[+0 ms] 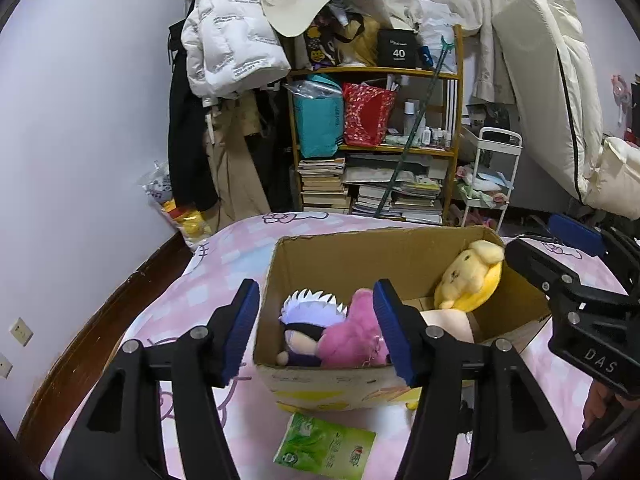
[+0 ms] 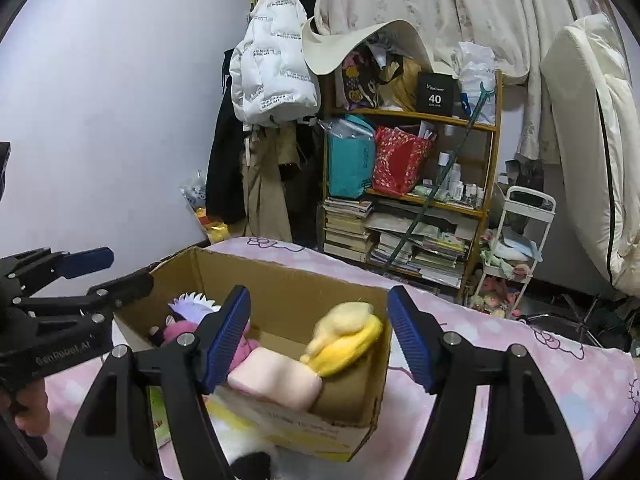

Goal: Organize soft objects
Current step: 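Withdraw both open tools from the box toward the items on the bed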

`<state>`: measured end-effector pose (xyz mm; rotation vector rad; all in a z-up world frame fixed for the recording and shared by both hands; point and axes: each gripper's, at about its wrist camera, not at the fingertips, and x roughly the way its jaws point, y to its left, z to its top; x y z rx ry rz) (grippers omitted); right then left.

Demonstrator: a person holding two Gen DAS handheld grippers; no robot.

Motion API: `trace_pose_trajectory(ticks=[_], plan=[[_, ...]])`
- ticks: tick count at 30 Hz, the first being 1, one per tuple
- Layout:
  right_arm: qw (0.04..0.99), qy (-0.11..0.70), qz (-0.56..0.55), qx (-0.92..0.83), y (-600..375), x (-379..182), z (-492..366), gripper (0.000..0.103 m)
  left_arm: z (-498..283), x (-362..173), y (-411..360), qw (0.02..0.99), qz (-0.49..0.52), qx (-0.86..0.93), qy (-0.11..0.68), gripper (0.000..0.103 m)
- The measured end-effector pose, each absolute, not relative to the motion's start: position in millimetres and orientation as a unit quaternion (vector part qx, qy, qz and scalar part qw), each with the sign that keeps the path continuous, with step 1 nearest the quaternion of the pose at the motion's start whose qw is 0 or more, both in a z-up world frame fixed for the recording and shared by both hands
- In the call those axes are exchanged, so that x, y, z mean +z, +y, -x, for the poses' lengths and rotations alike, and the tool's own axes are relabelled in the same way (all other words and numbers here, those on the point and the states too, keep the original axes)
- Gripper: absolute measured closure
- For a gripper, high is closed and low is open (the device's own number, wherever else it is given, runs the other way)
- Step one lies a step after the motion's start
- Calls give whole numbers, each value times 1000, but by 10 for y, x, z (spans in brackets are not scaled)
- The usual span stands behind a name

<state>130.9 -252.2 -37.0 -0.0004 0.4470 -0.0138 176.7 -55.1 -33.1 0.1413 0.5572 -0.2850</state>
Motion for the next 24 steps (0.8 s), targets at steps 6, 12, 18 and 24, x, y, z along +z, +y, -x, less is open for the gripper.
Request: trace_pose_trajectory(ticks=[6,12,18,24], plan=[[974,226,-34,-6,-2621,-325,-1179,8,-1630,-249,-456,952,-71,-127,269,28],[973,225,-48,-13,-2681,-230,-983,0,-1439,-91,-334,956,-60,-115,265,11],[971,235,-52,-12,-2679,-153,-810,0,-1167,-6,-251,953,-79,-122,267,8],[971,234,-56,-13,-2617,-117,-567,0,-947,1,-217,943,-98,-124,294,8]])
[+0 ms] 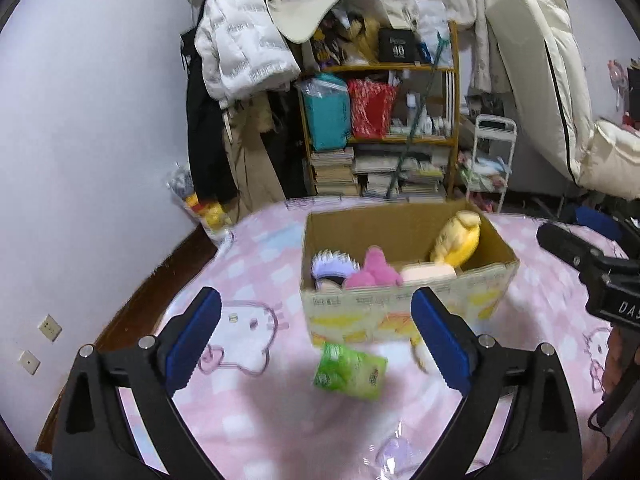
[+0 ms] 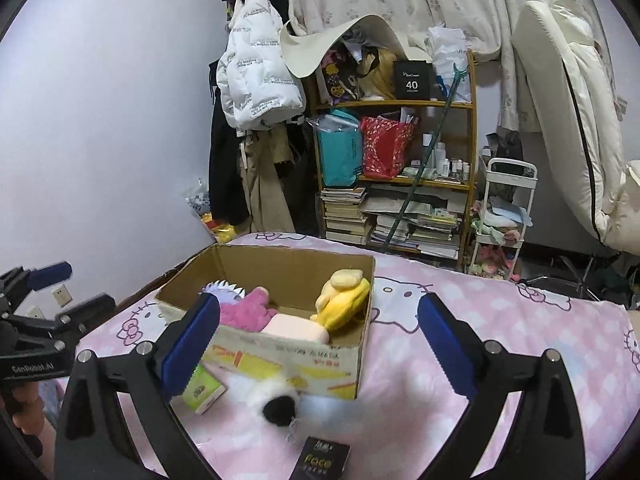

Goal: Organize soft objects
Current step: 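Withdraw both open tools from the box toward the items on the bed, then grasp the clear plastic bag with the left tool while the right grasps the black Face tissue pack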

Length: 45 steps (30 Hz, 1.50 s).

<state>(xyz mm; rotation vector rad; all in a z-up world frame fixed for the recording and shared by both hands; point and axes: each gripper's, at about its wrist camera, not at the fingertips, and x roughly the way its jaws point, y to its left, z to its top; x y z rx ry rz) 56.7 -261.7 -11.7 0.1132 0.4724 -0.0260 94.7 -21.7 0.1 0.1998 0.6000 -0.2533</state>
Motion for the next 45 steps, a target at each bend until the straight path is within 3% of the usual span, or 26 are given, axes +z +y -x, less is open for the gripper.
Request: trace_pose_trajectory(ticks=[27,45], plan=[[933,353,-72,4,-2496,-496,-345,0,-762,-449,-334,888,-154,-158,402,8],[864,489,-119,4,-2603,-1189,-670,1,-999,-1245,-661,793,-199,-188,545,8]])
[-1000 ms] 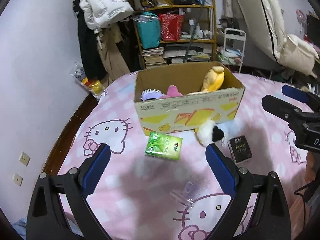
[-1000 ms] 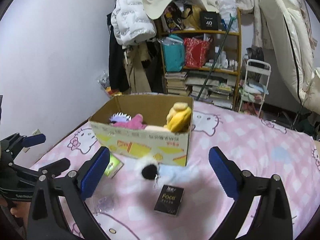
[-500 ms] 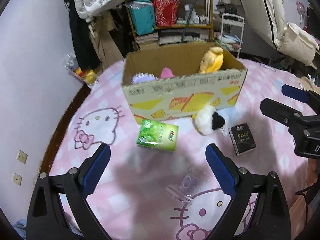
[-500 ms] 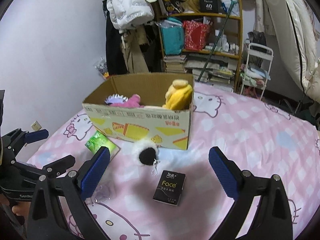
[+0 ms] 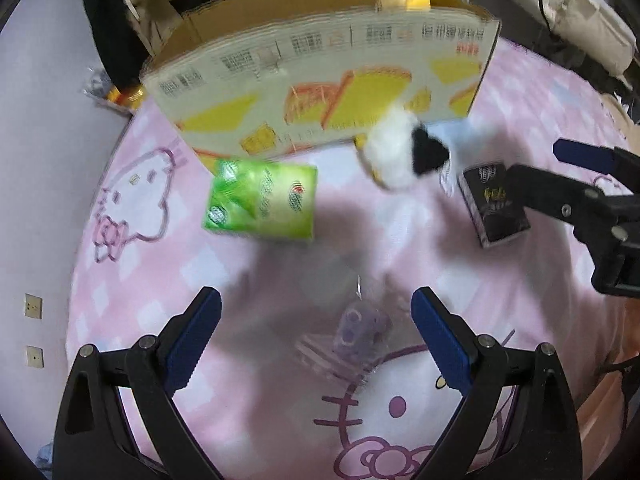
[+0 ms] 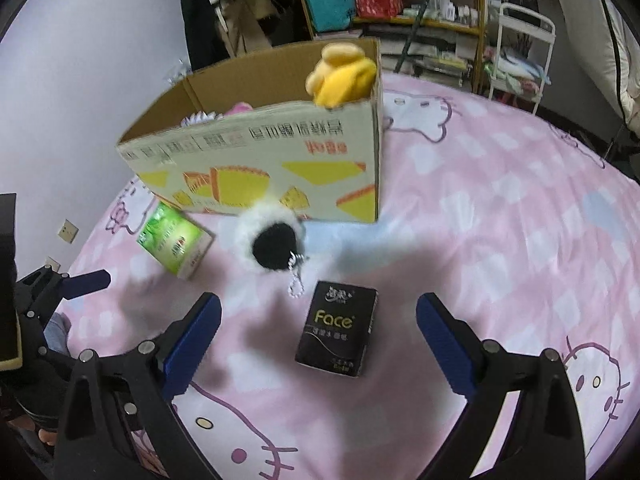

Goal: Organize soft objects
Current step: 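Grasp the clear plastic bag with the left tool while the right grasps the black Face tissue pack, then lift the plastic bag with the left tool while the right carries the Face pack over the box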

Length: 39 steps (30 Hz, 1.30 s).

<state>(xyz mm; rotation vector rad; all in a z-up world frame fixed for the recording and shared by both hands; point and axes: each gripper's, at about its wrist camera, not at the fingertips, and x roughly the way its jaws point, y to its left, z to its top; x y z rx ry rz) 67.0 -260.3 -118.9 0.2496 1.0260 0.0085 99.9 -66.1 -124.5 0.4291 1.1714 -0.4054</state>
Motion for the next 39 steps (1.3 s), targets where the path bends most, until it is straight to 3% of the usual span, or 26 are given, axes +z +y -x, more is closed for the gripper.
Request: trace_pose_trajectory(ticks=[13,16,20,23,32,39], plan=[[820,561,-113,11,-2572,-1596,-812,14,-995,-1668,-818,731,-219,-206,612,8],[810,574,-117,12,-2582,-1684,-847,26,-1042,-1730,-801,726,-208,-206,622,9],[808,578,-113,8,-2595,-1733,-880,44,-1076,-1814,-780,714,-182,-224,637,27],[808,578,-119,7,-2619,-1743,-885,49,-1051,-1782,-769,718,-175,-237,630,49],[826,553,-110,10,-2638,-1605,-796,51,-1002,-1636,-750,746,-180,-215,604,58],[862,494,-116,19,-2689,-1278,-634,51,-994,-1371,-622,776,-172,-203,573,59]])
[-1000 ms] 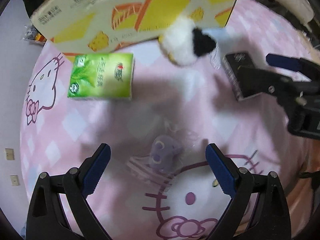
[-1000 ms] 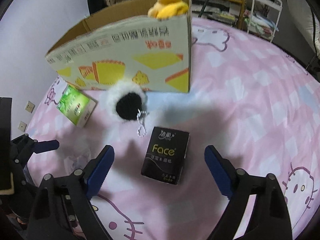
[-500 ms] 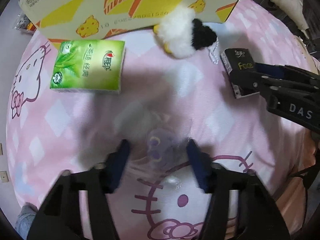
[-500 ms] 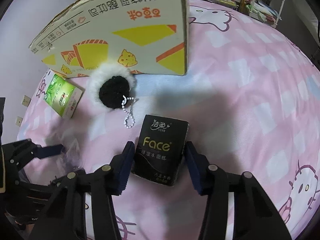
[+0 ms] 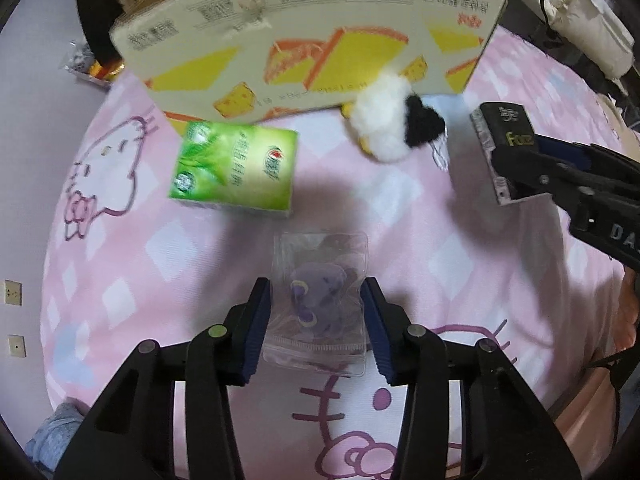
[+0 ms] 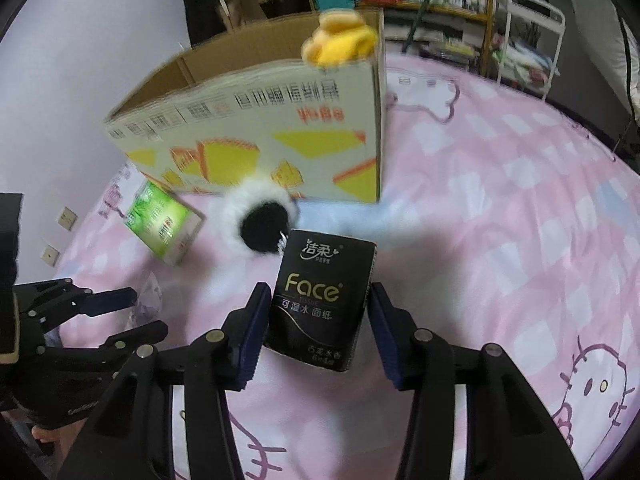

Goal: Organize soft objects
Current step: 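Lift the plastic bag with the left tool while the right carries the Face pack over the box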

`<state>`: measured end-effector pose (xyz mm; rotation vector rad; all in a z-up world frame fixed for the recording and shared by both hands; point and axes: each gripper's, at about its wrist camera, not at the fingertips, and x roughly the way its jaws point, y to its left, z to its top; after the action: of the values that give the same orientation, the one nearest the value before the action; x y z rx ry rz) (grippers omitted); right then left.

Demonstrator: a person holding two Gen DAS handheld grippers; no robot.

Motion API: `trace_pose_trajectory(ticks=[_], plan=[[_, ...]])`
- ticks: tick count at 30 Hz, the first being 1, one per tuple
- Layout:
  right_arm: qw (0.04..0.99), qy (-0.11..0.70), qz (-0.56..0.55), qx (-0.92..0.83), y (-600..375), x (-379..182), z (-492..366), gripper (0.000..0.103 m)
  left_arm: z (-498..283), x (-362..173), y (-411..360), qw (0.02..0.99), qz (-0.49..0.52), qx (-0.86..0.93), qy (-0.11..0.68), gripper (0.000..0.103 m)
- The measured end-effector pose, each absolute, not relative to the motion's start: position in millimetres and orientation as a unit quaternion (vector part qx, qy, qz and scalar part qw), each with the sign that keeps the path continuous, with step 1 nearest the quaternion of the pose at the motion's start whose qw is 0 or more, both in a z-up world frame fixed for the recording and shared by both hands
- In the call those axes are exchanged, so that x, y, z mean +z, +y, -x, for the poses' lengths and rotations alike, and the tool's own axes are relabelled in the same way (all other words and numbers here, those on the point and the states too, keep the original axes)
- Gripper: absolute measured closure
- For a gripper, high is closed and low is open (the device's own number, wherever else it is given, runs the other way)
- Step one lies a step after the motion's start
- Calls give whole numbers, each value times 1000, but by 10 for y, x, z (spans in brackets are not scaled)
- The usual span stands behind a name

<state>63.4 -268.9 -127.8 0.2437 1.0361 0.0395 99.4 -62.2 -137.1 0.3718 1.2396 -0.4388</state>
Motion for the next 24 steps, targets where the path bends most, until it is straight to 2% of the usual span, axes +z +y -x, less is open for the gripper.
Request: trace_pose_trajectory(ticks=[5,18,24], plan=[[880,456,-133,27,-2731,-1106,-567,51,-927,-1069,-476,820,-157,-188,518,58],[950,299,-84,15,-2553,-491,-390,51,-866,-295,-416,920,-75,-178,341,58],[962,265,-58,16,-2496,-239,-550,51,-1018,0,-405,935,-64,-177,300,58]])
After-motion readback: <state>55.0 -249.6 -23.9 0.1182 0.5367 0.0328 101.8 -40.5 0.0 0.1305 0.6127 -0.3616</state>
